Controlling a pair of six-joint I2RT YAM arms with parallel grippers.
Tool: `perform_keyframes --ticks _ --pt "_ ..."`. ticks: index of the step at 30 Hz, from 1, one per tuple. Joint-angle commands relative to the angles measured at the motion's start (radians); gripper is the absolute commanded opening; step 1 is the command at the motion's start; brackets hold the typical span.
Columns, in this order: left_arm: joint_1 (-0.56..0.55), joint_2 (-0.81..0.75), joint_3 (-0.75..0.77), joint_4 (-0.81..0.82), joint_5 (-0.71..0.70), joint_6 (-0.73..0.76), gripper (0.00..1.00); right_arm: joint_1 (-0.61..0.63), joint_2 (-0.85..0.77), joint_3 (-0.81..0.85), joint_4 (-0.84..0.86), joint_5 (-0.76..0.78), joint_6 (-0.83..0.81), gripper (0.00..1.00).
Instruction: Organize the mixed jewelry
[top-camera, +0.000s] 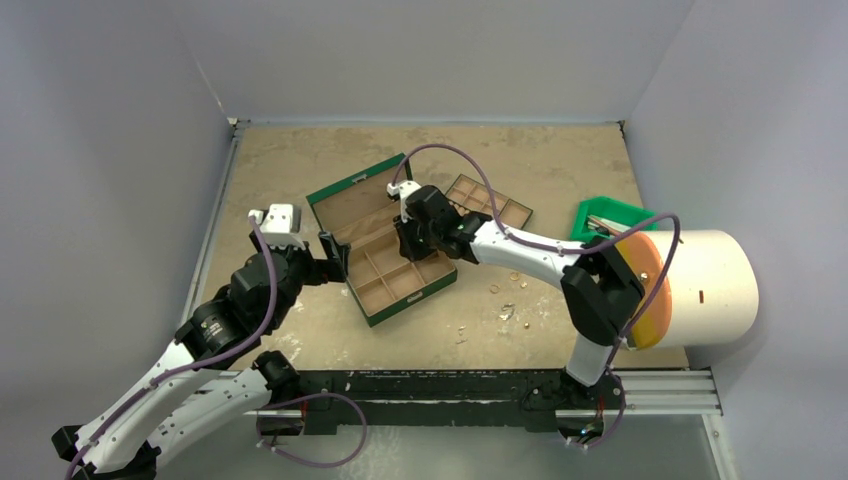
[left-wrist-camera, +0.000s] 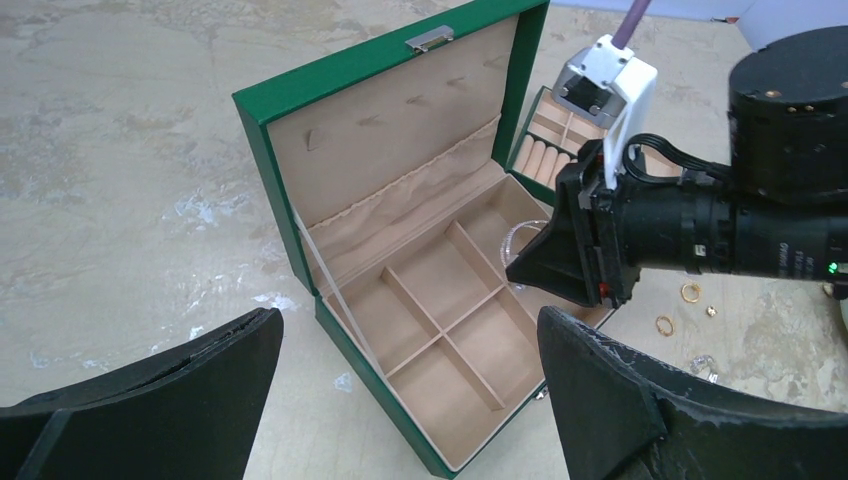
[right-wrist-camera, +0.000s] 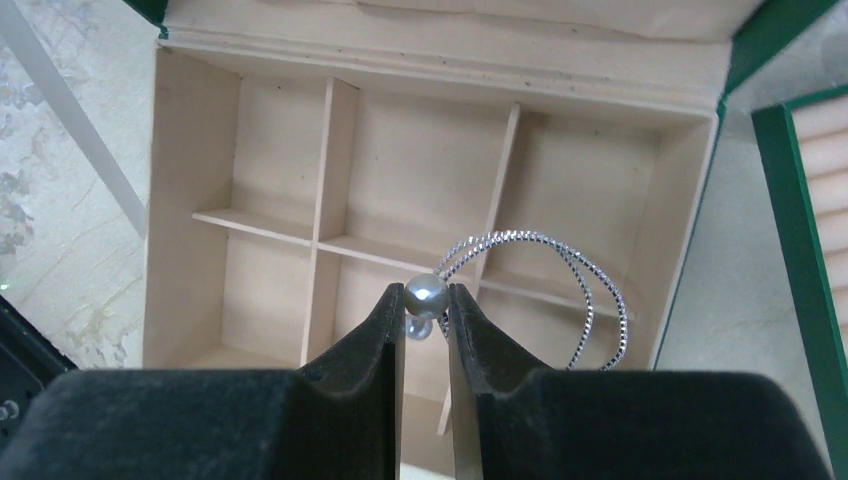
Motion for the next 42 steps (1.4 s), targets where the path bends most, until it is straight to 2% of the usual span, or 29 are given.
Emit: perform_keyframes --ticks 1,11,23,42 --pt "-0.002 -0.004 0.042 0.022 -0.021 0.014 0.99 -0.03 0.026 0.073 0.043 -0.137 -0.122 0.0" --pt "-0.002 -0.008 0.043 0.02 -0.028 0.012 0.99 -0.083 0.041 0.055 0.07 -0.288 -0.304 0.0" --pt "-0.003 -0.008 0.043 0.018 -0.029 0.011 0.99 -0.125 0.1 0.067 0.089 -0.402 -0.401 0.0" --pt "-0.003 -0.001 0.044 0.018 -0.038 0.012 0.99 -0.165 0.175 0.129 0.098 -0.39 -0.445 0.0"
